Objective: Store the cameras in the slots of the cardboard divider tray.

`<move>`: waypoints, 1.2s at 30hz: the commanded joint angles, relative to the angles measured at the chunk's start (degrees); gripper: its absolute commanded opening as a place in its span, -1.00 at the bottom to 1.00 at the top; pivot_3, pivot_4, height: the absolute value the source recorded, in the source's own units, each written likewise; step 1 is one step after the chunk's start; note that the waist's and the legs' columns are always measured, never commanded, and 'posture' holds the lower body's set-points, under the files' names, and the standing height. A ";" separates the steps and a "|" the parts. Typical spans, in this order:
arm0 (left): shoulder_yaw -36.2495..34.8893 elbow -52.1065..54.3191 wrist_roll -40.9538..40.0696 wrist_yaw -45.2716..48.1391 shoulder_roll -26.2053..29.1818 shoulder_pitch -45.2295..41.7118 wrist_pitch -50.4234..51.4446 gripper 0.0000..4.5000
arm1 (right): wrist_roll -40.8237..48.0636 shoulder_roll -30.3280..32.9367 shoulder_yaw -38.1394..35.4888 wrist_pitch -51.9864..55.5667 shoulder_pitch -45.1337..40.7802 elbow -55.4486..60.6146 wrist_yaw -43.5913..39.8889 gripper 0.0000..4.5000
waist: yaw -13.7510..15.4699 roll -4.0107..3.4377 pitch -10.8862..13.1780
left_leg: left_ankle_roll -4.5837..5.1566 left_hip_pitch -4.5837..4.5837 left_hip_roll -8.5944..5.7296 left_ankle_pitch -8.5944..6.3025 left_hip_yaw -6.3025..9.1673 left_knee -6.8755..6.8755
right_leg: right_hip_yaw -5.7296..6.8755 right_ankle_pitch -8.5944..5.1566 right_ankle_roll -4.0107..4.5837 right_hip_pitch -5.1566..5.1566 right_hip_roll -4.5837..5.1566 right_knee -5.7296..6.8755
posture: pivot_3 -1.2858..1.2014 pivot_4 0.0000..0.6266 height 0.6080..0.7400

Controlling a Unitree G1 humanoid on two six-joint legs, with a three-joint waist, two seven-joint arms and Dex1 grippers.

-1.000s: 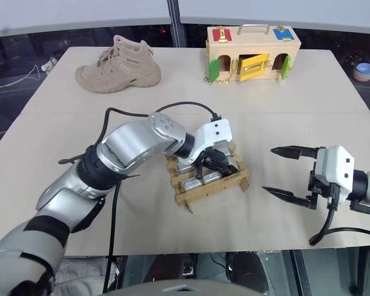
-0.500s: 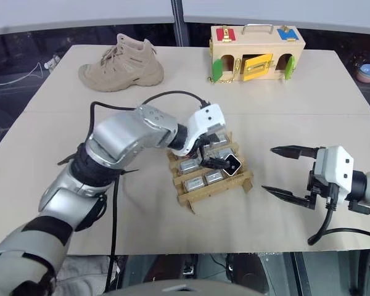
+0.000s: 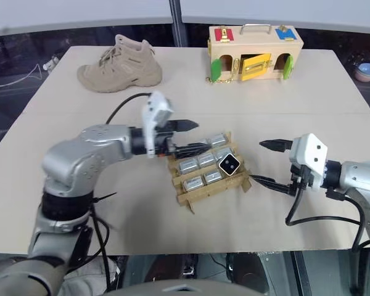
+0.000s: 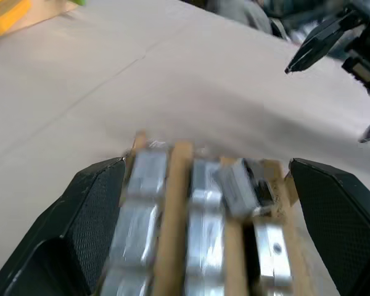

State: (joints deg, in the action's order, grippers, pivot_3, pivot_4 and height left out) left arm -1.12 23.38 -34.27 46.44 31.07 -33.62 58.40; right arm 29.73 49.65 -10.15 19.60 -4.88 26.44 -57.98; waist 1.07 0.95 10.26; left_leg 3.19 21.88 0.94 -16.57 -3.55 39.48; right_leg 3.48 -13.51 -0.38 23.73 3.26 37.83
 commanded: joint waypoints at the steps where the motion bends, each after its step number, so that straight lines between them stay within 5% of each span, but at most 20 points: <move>1: -11.14 4.73 -1.93 4.61 0.89 9.05 -13.85 0.96 | 0.76 -0.11 4.58 6.14 -4.75 0.91 1.78 0.87 | 0.06 0.00 0.00 | 0.00 0.00 0.00 0.00 0.00 0.00 | 0.00 0.00 0.00 0.00 0.01 0.00 | 0.03 -0.52 1.00; 10: -24.66 2.22 -10.46 31.00 12.76 31.98 -26.04 0.96 | -0.89 -3.93 14.27 13.94 -16.72 -7.54 1.14 0.87 | -0.67 -0.02 0.00 | -0.02 -0.03 0.05 0.00 -0.04 -0.08 | 0.02 -0.01 0.07 0.05 0.02 -0.03 | 0.03 -0.52 1.00; 19: -24.02 4.27 -10.13 29.88 13.28 38.55 -30.82 0.96 | -6.21 -6.10 20.54 8.66 -21.46 -14.69 -4.27 0.87 | -0.27 0.00 -0.02 | 0.06 0.08 -0.02 -0.05 0.05 -0.08 | 0.18 0.00 0.07 0.04 0.18 -0.13 | 0.03 -0.52 1.00; 32: -21.57 6.46 -11.03 24.95 12.99 39.20 -31.90 0.96 | -13.05 -7.73 20.46 -5.72 -20.35 -18.31 -6.85 0.87 | -0.33 -0.01 -0.01 | 0.07 0.07 -0.02 -0.06 0.05 -0.10 | 0.21 0.00 0.06 0.05 0.18 -0.13 | 0.03 -0.52 1.00; 36: -20.60 6.28 -10.94 24.17 13.25 38.72 -32.46 0.98 | -12.66 -7.66 20.14 -6.57 -19.58 -17.66 -7.81 0.28 | -0.34 -0.01 -0.02 | 0.07 0.07 -0.02 -0.06 0.05 -0.10 | 0.22 0.00 0.06 0.04 0.18 -0.13 | 0.03 -0.52 1.00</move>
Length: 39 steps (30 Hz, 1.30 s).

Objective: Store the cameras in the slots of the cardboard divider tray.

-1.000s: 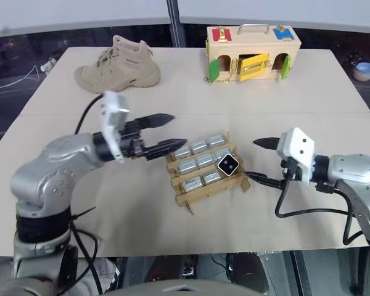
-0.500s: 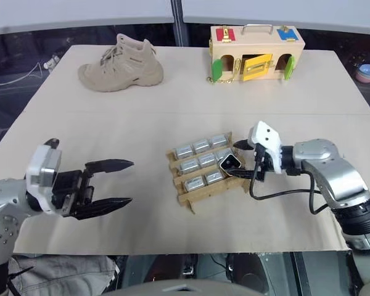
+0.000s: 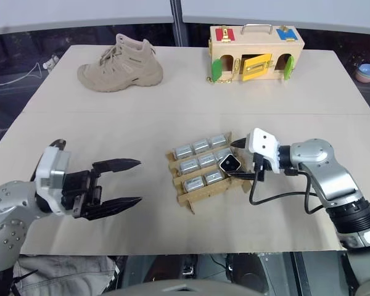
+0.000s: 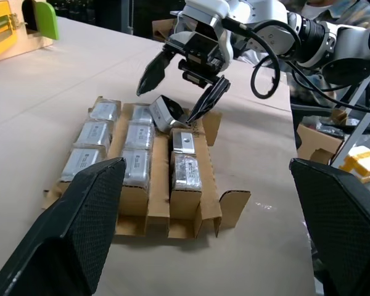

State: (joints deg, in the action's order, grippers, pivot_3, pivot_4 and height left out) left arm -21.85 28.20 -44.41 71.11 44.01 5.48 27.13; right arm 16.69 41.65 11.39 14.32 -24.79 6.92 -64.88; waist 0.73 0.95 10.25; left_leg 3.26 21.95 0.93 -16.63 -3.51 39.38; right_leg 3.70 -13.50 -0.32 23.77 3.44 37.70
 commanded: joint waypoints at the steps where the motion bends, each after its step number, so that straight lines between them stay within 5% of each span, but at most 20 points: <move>1: 0.29 1.46 -0.80 -0.66 0.36 -0.47 -1.24 0.98 | 0.46 0.59 -1.37 -1.11 0.54 2.10 -1.25 0.09 | 0.00 0.00 0.00 | 0.00 0.00 0.00 0.00 0.00 0.00 | 0.00 0.00 0.00 0.00 0.00 0.00 | 0.03 -0.52 1.00; 2: 0.44 1.38 -0.74 -0.71 0.41 -0.56 -1.30 0.98 | 0.47 0.71 -1.40 -1.09 0.73 2.23 -1.42 -0.14 | 0.00 0.00 0.00 | 0.00 -0.01 0.00 0.00 0.00 0.00 | 0.00 0.00 0.00 0.00 0.00 0.00 | 0.03 -0.52 1.00; 22: 2.69 2.03 -0.58 -2.84 0.28 -0.59 -2.29 0.98 | 4.66 3.69 -4.28 -0.48 3.59 5.60 -7.03 -0.14 | -0.04 0.00 0.00 | 0.00 -0.03 0.01 0.00 0.01 -0.06 | 0.01 -0.01 0.01 -0.01 0.01 -0.02 | 0.03 -0.52 1.00; 29: 3.24 2.23 -0.69 -3.39 0.20 -0.37 -2.43 0.98 | 0.02 3.38 -4.06 -4.29 3.07 3.42 -4.23 -0.14 | -0.05 0.00 0.00 | 0.00 -0.02 0.01 0.00 0.01 -0.06 | 0.01 -0.01 0.01 0.00 0.02 -0.02 | 0.03 -0.52 1.00; 39: 3.48 3.39 -1.21 -4.33 0.06 1.01 -2.69 0.98 | 2.79 2.48 -2.69 10.94 -1.62 2.59 -3.70 -0.14 | -0.02 0.00 0.00 | 0.00 -0.01 0.01 -0.01 0.03 -0.06 | 0.04 -0.01 0.03 0.00 0.05 -0.02 | 0.03 -0.52 1.00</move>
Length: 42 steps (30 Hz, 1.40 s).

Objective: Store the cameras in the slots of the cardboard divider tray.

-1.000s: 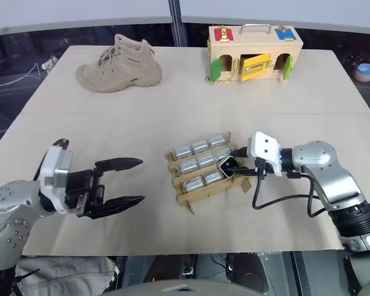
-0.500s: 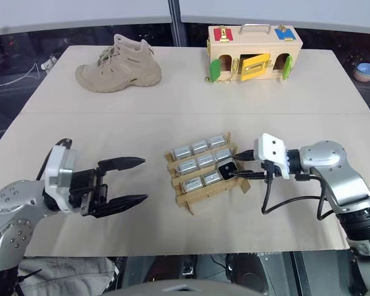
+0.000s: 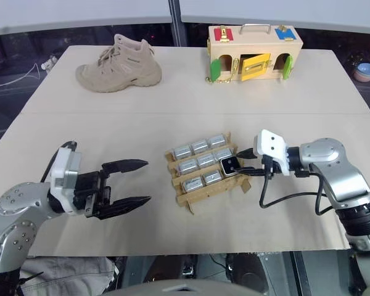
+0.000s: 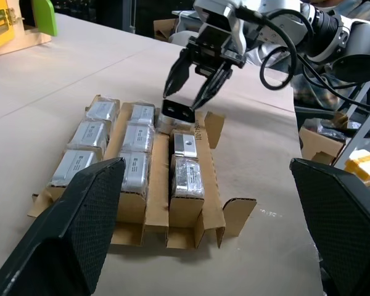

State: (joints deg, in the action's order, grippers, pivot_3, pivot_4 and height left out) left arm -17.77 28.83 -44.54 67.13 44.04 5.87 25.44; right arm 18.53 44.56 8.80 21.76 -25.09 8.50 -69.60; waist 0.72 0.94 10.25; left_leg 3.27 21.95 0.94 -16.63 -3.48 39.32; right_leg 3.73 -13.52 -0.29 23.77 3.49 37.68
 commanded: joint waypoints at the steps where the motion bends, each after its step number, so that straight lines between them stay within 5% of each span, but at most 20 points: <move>1: -0.63 2.91 -1.12 -0.48 0.01 0.78 -1.01 0.98 | 1.22 -0.24 0.09 4.84 -1.44 1.28 0.79 -0.14 | 0.00 0.00 0.00 | 0.00 0.01 0.00 0.00 0.00 0.00 | 0.00 0.00 0.00 0.00 0.02 -0.02 | 0.03 -0.52 1.00; 37: -0.57 5.18 -1.15 -2.48 -0.75 5.43 -2.65 0.98 | 4.14 -3.25 1.66 14.87 -4.27 -2.08 -1.56 -0.14 | -0.28 -0.02 0.01 | 0.03 0.01 0.00 -0.02 0.02 -0.07 | 0.03 -0.02 0.05 0.02 0.08 -0.06 | 0.03 -0.52 1.00; 41: -0.58 5.24 -1.15 -2.66 -0.66 5.76 -2.92 0.98 | 4.29 -3.54 1.13 15.63 -3.87 -1.52 -0.52 0.37 | -0.19 -0.03 0.01 | 0.03 0.04 0.00 -0.02 0.02 -0.08 | 0.03 -0.02 0.05 0.04 0.09 -0.07 | 0.03 -0.52 1.00; 42: -0.61 5.29 -1.16 -2.64 -0.67 5.92 -3.03 0.98 | 4.56 -3.71 0.96 16.13 -3.82 -1.34 -0.24 0.37 | -0.15 -0.03 0.01 | 0.03 0.04 -0.01 -0.02 0.02 -0.08 | 0.04 -0.03 0.06 0.05 0.10 -0.07 | 0.03 -0.52 1.00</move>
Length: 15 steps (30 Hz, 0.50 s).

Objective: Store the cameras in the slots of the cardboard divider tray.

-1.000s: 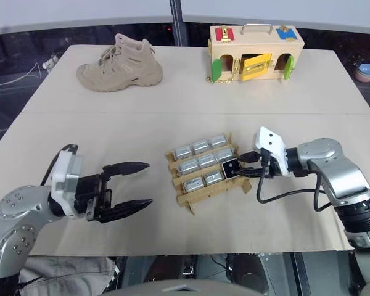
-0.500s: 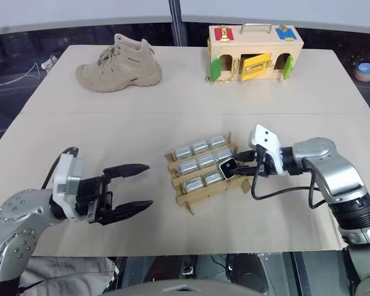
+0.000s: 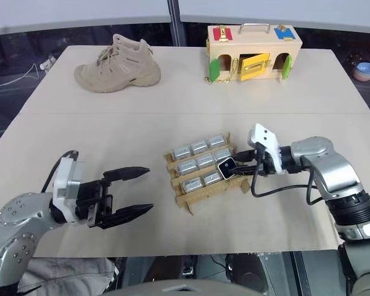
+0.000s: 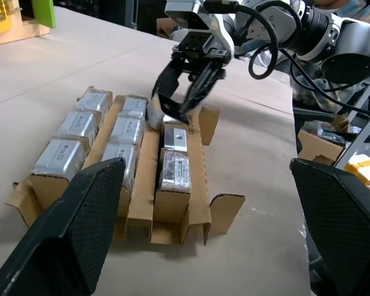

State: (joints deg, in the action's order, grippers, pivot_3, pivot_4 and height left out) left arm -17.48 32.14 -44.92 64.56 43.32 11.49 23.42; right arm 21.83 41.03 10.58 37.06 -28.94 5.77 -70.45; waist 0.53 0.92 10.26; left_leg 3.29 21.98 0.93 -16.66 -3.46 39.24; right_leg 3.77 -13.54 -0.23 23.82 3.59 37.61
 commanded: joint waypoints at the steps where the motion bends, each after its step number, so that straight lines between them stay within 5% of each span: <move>1: -0.88 2.00 -0.76 -0.05 0.03 0.40 -1.12 0.98 | 1.67 -0.28 -0.99 1.55 0.00 1.55 0.76 0.37 | 0.04 0.00 0.00 | 0.00 0.00 0.00 0.00 0.00 0.00 | 0.00 0.00 0.01 0.00 0.00 0.00 | 0.03 -0.52 1.00; 9: -0.58 1.61 -0.54 0.19 0.06 0.25 -1.65 0.98 | 2.39 -0.43 -1.01 2.26 -0.07 2.09 1.52 0.37 | 0.04 0.00 0.00 | 0.00 0.01 0.00 0.00 0.00 -0.01 | 0.00 -0.03 0.05 0.01 0.02 0.00 | 0.03 -0.52 1.00; 15: -0.59 1.46 -0.47 0.20 0.14 0.24 -1.85 0.98 | 2.61 -0.20 -1.73 0.78 0.55 2.90 1.48 -0.55 | -0.21 0.00 -0.02 | 0.00 0.00 0.00 0.00 0.00 -0.05 | 0.00 -0.03 0.05 0.02 0.02 -0.01 | 0.03 -0.52 1.00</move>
State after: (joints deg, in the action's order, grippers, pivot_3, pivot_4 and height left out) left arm -17.48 32.15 -44.91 64.61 43.33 11.67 22.62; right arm 24.87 40.57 8.37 38.50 -28.94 7.47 -69.59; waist 0.32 0.92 10.25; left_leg 3.29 21.96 0.94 -16.66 -3.46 39.17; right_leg 3.76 -13.57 -0.19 23.83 3.60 37.60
